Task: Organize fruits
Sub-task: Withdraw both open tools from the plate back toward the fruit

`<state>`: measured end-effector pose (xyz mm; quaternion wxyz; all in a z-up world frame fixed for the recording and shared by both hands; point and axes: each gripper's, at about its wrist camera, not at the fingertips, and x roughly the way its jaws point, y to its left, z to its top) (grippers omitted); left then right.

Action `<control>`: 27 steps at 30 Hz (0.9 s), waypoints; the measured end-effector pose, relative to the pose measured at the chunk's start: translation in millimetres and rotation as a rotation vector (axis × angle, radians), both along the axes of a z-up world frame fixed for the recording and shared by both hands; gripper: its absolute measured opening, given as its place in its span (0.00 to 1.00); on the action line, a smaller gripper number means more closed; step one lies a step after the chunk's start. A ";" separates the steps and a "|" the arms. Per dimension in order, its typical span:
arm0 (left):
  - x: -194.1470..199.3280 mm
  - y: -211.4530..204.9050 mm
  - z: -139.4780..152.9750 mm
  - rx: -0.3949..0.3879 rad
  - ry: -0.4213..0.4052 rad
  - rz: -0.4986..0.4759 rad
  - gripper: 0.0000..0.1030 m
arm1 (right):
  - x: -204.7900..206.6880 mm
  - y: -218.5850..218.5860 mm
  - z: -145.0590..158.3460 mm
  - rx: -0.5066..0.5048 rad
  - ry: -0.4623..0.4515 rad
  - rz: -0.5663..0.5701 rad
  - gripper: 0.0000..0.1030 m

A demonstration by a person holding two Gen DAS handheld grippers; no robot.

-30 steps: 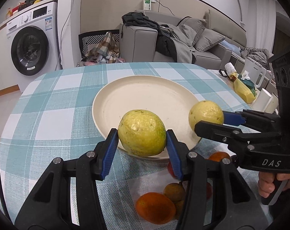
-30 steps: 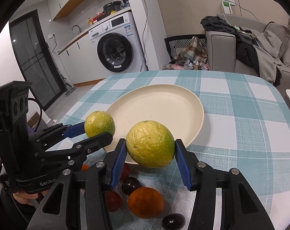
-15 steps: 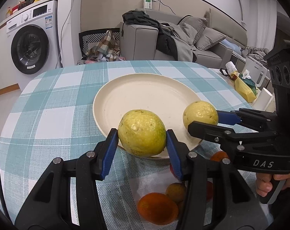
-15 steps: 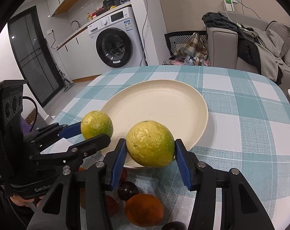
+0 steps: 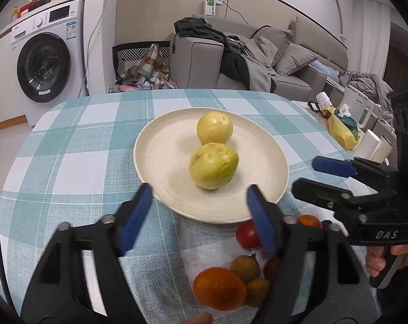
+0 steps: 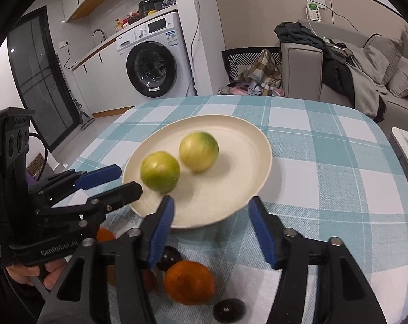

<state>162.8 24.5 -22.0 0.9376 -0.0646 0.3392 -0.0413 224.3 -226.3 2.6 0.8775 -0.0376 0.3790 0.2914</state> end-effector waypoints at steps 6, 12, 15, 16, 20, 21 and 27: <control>-17.4 1.7 10.2 0.032 -0.020 0.029 0.99 | -12.7 -15.8 6.3 0.007 -0.023 -0.045 0.97; -38.3 1.6 17.7 0.035 -0.021 0.024 0.99 | -21.1 -24.3 7.0 -0.020 -0.029 -0.058 1.00; -48.0 1.2 19.8 0.044 -0.019 0.028 0.99 | -25.2 -29.6 7.5 -0.010 -0.026 -0.068 1.00; -50.8 1.1 20.3 0.047 -0.016 0.028 0.99 | -25.2 -31.0 7.3 -0.007 -0.023 -0.069 1.00; -61.7 -1.5 19.2 0.053 -0.005 0.026 0.99 | -29.3 -34.8 5.9 -0.020 -0.014 -0.073 1.00; -64.4 -2.5 18.4 0.051 0.001 0.024 0.99 | -30.4 -36.1 5.6 -0.020 -0.012 -0.074 1.00; -77.6 -4.5 11.1 0.042 0.023 0.027 0.99 | -38.7 -40.0 3.1 -0.035 0.001 -0.065 1.00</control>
